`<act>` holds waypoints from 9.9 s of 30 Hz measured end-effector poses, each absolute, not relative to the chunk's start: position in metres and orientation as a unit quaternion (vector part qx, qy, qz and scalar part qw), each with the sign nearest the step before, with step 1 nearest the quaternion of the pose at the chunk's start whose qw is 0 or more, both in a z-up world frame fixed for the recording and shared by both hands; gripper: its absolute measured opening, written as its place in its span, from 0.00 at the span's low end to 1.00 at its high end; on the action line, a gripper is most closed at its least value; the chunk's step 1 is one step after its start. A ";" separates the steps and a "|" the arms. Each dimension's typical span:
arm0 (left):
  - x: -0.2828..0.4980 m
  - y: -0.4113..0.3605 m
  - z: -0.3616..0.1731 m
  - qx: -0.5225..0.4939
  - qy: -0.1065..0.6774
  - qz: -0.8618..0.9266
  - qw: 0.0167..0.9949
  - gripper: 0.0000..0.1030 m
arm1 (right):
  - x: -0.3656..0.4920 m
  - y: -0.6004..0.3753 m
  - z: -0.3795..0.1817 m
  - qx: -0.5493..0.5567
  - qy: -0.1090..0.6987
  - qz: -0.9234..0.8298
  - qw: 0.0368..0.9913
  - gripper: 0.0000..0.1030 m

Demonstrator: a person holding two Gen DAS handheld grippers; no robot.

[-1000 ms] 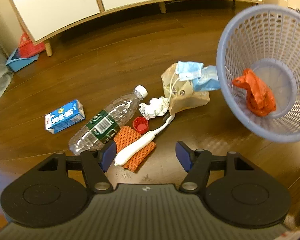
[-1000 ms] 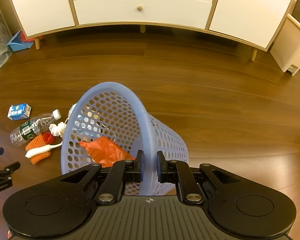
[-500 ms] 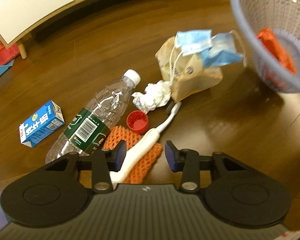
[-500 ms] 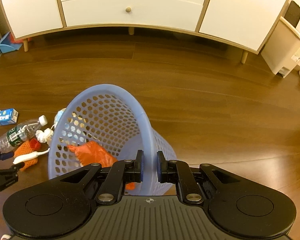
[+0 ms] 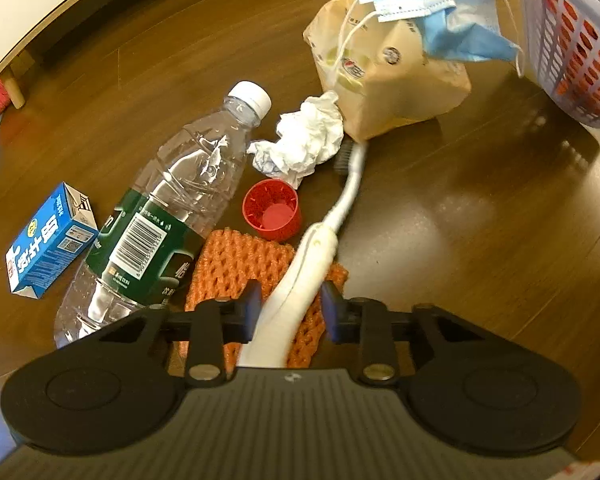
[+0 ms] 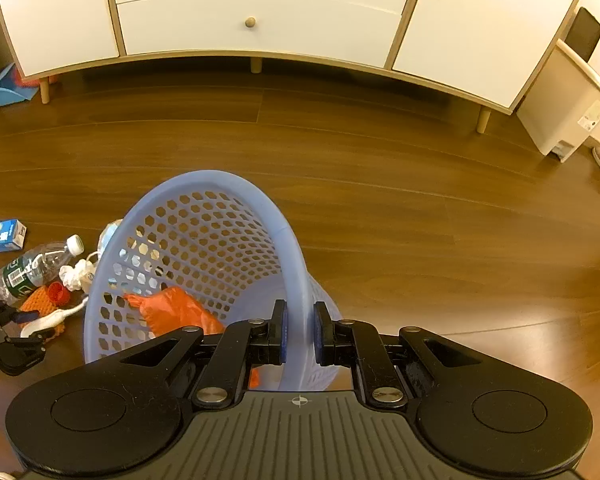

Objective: Collect trash
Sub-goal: 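Grasp the white toothbrush with the left tool, then carry the toothbrush over the basket and release it with the left tool, then grasp the blue face mask with the left tool, then carry the blue mask over the basket and release it with the left tool, then lower the open left tool to the beige paper bag and grasp it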

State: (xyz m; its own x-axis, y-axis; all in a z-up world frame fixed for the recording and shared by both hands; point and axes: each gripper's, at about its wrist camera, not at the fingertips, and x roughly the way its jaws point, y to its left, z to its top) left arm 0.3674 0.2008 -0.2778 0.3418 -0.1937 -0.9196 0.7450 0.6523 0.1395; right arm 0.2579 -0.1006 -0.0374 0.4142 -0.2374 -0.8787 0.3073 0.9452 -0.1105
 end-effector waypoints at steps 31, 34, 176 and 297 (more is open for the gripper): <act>0.332 0.215 -0.193 0.244 0.458 -0.346 0.782 0.17 | 0.250 -0.097 -0.043 0.006 0.509 -0.158 0.846 0.09; 0.320 0.216 -0.166 0.244 0.443 -0.355 0.786 0.17 | 0.251 -0.095 -0.041 0.005 0.508 -0.151 0.848 0.09; 0.313 0.165 -0.173 0.274 0.386 -0.392 0.789 0.16 | 0.242 -0.137 -0.041 0.027 0.525 -0.188 0.830 0.09; 0.412 0.088 -0.265 0.294 0.408 -0.384 0.775 0.10 | 0.222 -0.238 -0.026 0.061 0.510 -0.327 0.793 0.09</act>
